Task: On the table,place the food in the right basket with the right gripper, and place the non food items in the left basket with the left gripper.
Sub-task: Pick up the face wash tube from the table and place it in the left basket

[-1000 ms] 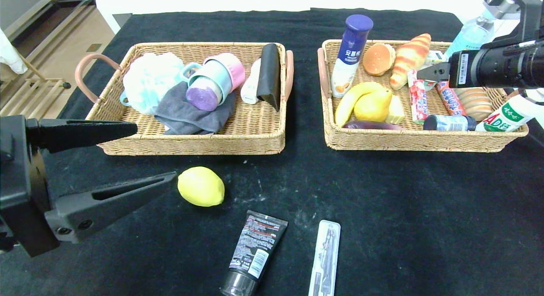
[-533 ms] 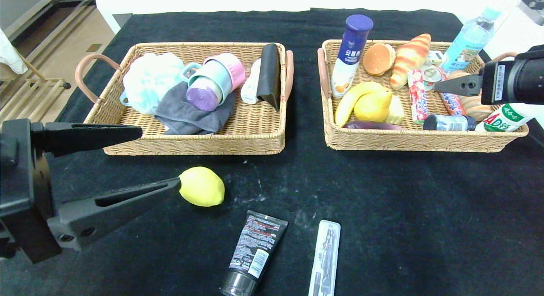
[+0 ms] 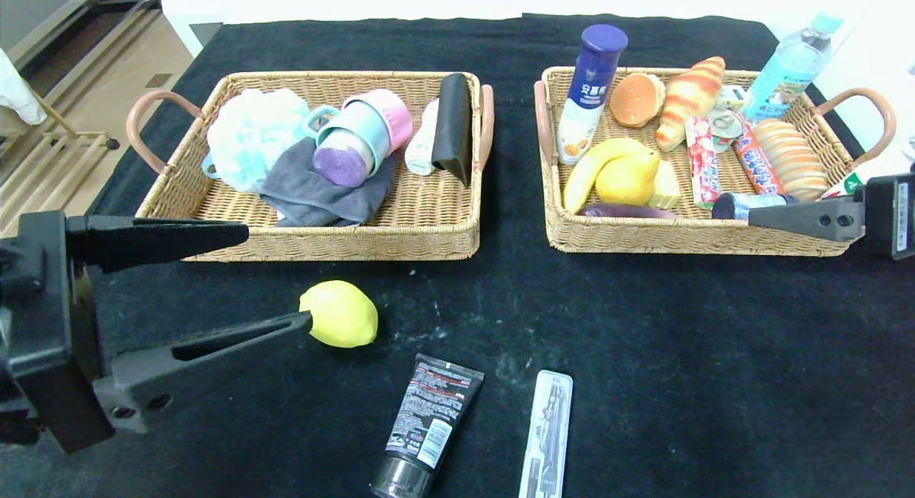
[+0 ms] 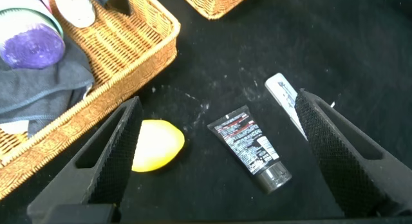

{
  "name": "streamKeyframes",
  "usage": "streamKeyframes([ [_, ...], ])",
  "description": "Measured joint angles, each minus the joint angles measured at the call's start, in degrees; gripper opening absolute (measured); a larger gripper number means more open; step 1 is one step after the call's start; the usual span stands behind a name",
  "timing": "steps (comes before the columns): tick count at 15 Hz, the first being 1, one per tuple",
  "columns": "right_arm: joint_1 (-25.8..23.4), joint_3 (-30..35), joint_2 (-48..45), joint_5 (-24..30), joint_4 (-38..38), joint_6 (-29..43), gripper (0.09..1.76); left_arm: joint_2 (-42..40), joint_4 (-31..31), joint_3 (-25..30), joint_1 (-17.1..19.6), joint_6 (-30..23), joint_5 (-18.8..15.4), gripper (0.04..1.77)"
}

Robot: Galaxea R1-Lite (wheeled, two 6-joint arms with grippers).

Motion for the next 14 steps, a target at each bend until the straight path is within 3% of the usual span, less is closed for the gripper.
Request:
streamKeyframes([
  [9,2.0,7.4,-5.9,0.4,0.1,-1.1,1.70,1.3,0.0,0.8,-0.5,0.1,0.2,1.72],
  [14,2.4,9.5,-7.5,3.7,0.1,-2.2,1.70,1.3,0.1,0.8,-0.5,0.2,0.4,1.72],
])
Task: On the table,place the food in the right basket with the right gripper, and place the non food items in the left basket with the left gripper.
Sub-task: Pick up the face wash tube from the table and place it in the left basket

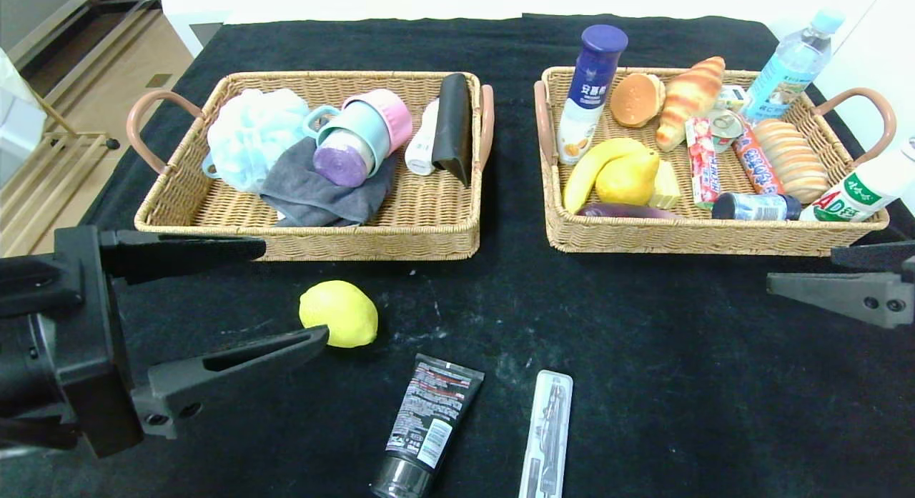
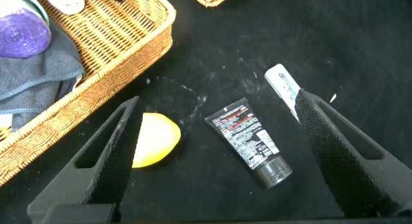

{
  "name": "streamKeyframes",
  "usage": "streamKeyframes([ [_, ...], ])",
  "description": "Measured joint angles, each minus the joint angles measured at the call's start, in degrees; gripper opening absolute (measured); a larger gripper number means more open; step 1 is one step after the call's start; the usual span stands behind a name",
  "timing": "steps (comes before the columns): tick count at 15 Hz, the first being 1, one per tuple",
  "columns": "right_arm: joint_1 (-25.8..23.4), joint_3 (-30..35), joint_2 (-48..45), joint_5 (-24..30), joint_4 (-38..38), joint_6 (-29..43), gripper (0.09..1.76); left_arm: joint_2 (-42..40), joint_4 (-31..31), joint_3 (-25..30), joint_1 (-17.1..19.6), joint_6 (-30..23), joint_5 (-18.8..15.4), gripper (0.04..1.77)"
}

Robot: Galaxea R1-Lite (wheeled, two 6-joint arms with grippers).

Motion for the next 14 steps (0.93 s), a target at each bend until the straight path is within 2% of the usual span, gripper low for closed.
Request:
streamKeyframes([
  [8,0.0,0.2,-0.3,0.0,0.1,-0.1,1.71,0.7,0.4,-0.4,-1.0,0.0,0.2,1.72],
  [14,-0.1,0.1,0.1,-0.1,0.0,-0.1,1.71,5.1,14.5,-7.5,-3.9,0.0,2.1,1.72],
])
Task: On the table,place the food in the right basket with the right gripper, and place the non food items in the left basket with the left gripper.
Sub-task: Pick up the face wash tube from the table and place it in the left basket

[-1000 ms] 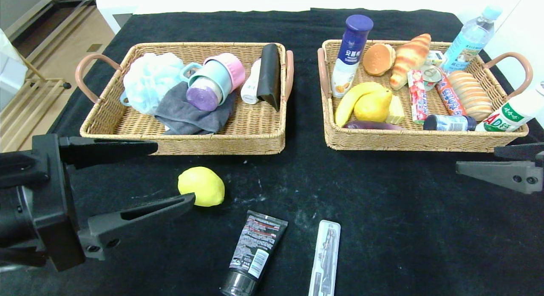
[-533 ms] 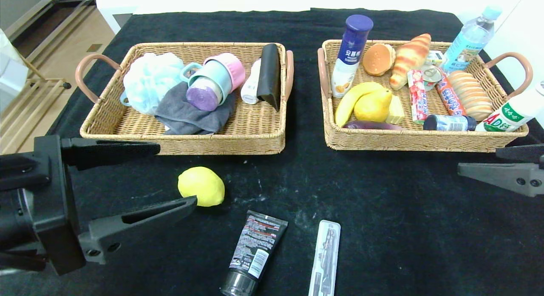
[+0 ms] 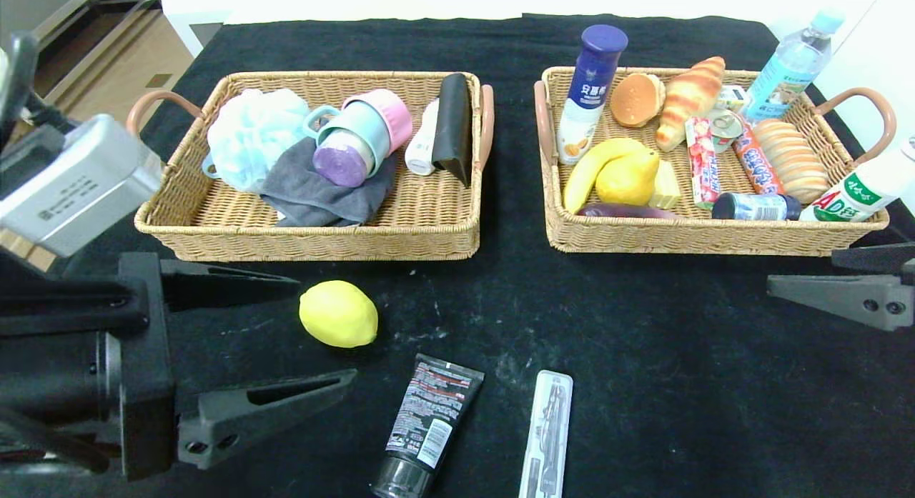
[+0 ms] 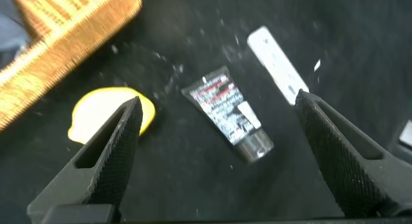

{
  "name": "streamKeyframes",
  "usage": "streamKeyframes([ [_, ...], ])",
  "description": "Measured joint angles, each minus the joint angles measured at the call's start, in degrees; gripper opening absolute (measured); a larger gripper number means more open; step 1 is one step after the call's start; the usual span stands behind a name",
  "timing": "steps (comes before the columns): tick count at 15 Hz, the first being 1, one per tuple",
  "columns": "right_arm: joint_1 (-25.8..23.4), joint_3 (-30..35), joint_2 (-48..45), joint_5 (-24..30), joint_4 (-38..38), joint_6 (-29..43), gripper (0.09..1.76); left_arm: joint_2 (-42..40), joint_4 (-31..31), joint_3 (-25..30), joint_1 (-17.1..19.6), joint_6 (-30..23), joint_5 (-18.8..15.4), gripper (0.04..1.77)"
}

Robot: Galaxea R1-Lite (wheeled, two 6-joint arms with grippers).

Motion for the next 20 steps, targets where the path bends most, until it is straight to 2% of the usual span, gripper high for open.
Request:
streamKeyframes([
  [5,-0.3,-0.2,0.2,0.0,0.0,0.0,1.71,5.9,9.8,-8.0,-5.9,-1.1,9.5,1.72],
  [10,-0.5,-0.3,0.2,0.0,0.0,0.0,1.71,11.5,12.7,-11.3,-13.3,-7.8,21.7,1.72],
  [12,-0.6,-0.5,0.3,0.0,0.0,0.0,1.71,13.7,15.1,-11.7,-15.3,-10.0,23.7,1.72],
  [15,-0.7,-0.5,0.3,0.0,-0.1,0.0,1.71,16.5,21.5,-13.4,-17.4,-12.4,24.9,1.72],
  [20,-1.3,-0.7,0.6,0.0,-0.3,0.1,1.71,20.9,22.7,-13.9,-20.4,-15.2,26.0,1.72],
])
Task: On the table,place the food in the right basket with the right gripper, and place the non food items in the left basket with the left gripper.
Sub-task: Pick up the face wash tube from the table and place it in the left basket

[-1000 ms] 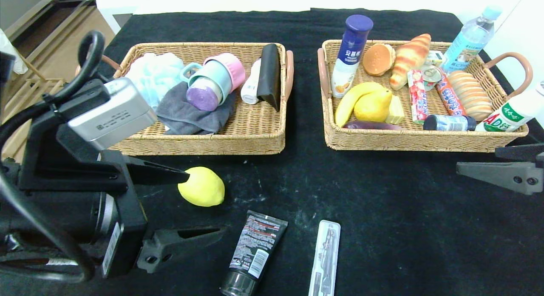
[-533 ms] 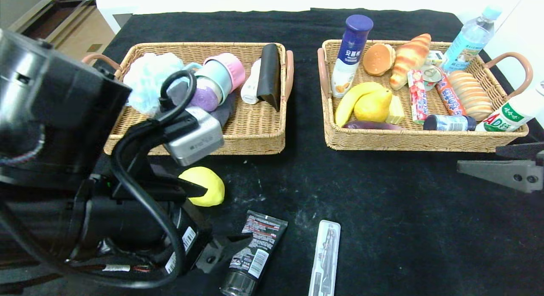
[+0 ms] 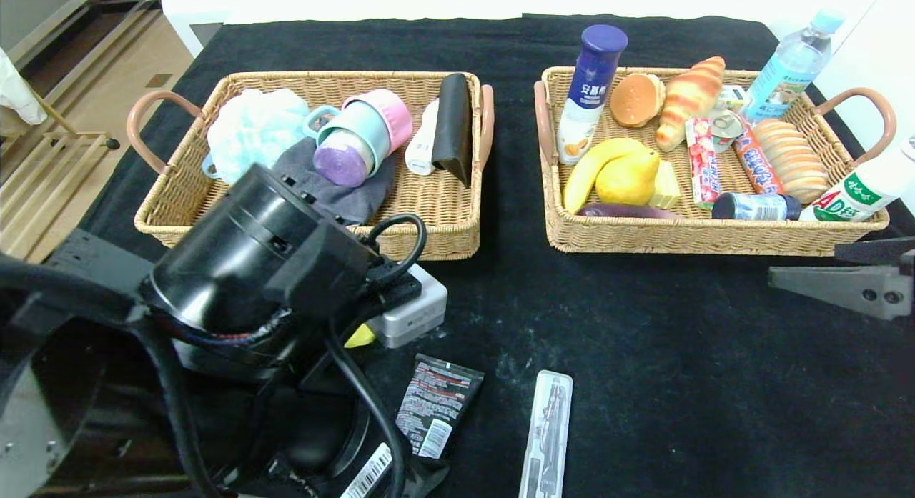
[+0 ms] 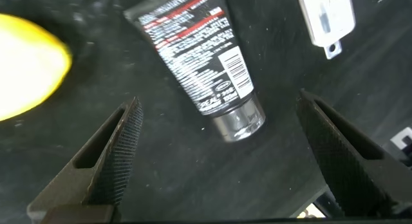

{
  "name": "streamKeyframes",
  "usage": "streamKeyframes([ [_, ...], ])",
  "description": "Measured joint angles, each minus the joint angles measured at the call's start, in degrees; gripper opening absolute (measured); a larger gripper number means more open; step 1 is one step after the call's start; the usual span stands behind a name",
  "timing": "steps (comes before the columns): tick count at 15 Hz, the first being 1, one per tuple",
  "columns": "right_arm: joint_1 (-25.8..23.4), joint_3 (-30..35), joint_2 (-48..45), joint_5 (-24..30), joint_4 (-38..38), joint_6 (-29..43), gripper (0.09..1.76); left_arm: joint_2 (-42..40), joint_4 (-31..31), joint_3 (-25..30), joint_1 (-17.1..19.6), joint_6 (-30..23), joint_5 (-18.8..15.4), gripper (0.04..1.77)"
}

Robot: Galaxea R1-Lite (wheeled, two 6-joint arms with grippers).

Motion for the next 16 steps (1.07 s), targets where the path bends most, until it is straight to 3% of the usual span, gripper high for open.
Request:
streamKeyframes([
  [4,-0.2,-0.1,0.2,0.0,-0.1,0.0,1.71,3.2,-0.2,0.0,-1.2,-2.6,0.8,1.72],
  [13,-0.3,-0.1,0.4,0.0,-0.1,0.0,1.71,9.2,-0.2,-0.1,-3.8,-5.8,6.3,1.72],
  [16,-0.3,-0.1,0.5,0.0,-0.1,0.0,1.71,10.3,-0.4,-0.2,-3.9,-6.0,10.0,1.72],
])
